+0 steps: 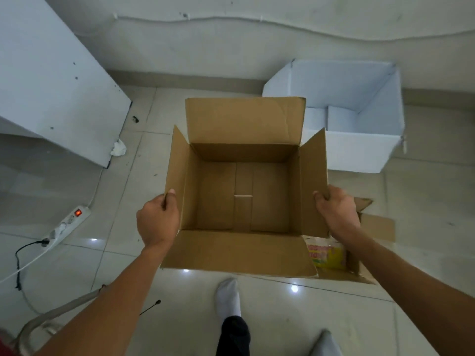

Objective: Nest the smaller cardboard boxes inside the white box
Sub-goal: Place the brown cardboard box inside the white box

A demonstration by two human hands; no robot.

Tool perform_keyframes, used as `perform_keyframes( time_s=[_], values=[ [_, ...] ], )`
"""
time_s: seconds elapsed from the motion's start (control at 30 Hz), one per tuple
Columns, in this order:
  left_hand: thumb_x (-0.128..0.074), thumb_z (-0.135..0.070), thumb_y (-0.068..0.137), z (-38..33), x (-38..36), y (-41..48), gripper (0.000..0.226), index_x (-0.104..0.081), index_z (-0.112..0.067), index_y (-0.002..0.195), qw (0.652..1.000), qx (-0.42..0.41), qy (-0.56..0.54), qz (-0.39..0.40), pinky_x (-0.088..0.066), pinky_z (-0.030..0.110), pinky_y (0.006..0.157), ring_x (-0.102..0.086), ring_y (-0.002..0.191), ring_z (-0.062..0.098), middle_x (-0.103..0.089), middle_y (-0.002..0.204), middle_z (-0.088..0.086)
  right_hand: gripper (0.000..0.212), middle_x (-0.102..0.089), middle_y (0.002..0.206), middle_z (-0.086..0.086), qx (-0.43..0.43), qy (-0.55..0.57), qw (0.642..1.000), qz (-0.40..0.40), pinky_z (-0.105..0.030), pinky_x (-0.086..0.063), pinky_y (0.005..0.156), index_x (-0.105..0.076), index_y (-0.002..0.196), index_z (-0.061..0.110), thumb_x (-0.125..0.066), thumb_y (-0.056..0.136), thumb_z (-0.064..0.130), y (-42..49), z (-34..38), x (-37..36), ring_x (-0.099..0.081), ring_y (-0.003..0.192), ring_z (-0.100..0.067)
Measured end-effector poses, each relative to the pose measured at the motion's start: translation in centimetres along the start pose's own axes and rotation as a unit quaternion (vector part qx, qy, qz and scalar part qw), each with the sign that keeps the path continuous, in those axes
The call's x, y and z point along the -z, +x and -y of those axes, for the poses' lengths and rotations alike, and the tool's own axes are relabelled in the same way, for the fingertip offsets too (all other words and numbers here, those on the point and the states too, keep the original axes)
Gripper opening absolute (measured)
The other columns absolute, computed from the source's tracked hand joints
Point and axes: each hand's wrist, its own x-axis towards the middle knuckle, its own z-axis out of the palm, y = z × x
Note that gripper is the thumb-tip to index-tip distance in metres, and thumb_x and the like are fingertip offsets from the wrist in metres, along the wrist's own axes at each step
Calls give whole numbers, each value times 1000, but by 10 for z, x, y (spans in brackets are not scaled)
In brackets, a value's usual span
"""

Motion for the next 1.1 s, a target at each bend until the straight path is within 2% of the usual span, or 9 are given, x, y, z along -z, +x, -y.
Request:
perform_keyframes(
  time_s=[0.07,0.17,0.27,0.4,0.57,0.73,0.83,0.97,1.1],
  values=[
    [-53,-27,94,-31,-4,-14,50,-42,-17,46,1000,-15,-2,-4,-32,25,44,-38,38,17,-41,41,2,23,-62,72,-7,4,7,1000,-5,-26,-44,49,-62,95,6,-47,95,24,-4,-8,35,-60,62,-22],
    [-54,-26,93,-78,-10,-30,50,-41,-16,46,999,-31,-17,-17,-29,23,43,-36,36,16,-40,40,2,23,-67,80,-14,10,20,1000,-21,-44,-57,66,-62,90,5,-50,93,25,-5,-18,87,-66,73,-32],
    [-55,-25,92,-122,-19,-37,52,-36,-17,44,997,-57,-29,-33,-25,20,44,-34,35,16,-37,39,0,23,-68,83,-19,25,30,998,-48,-50,-57,69,-61,84,4,-52,92,23,6,-24,133,-67,75,-36],
    [-56,-24,91,-174,-40,-31,51,-37,-17,44,994,-88,-52,-40,-26,20,41,-35,33,13,-38,39,1,23,-67,82,-13,42,34,995,-86,-40,-58,60,-60,86,7,-53,92,28,39,-26,188,-67,70,-27],
    [-57,-23,91,-234,-84,1,53,-35,-17,43,988,-98,-110,-36,-24,11,31,-38,30,8,-34,38,-2,20,-60,71,1,43,14,990,-136,-25,-48,48,-53,73,22,-55,90,32,102,-15,245,-62,62,-17],
    [-57,-23,91,-290,-139,40,55,-33,-18,42,983,-114,-139,-21,-23,11,32,-37,29,5,-32,38,-5,14,-59,73,-1,60,3,986,-158,-18,-40,51,-58,90,16,-54,91,30,165,-7,281,-56,60,-10],
    [-57,-24,91,-320,-178,62,55,-33,-19,42,983,-124,-134,-9,-23,10,33,-37,28,4,-32,38,-6,14,-58,73,2,67,16,985,-158,-19,-42,53,-57,92,15,-52,92,28,201,-13,296,-57,62,-9],
    [-56,-26,91,-347,-223,86,55,-32,-18,42,986,-128,-104,-12,-27,15,38,-35,30,6,-33,39,-4,17,-55,67,6,60,23,985,-157,-18,-39,50,-55,82,13,-54,92,26,252,-21,305,-54,57,-7],
    [-56,-23,91,-364,-259,97,55,-32,-19,42,989,-130,-69,-14,-27,6,35,-38,29,-2,-33,40,-5,16,-62,78,-10,61,28,987,-146,-31,-52,61,-60,79,8,-54,87,21,299,-35,308,-60,65,-24]
  ],
)
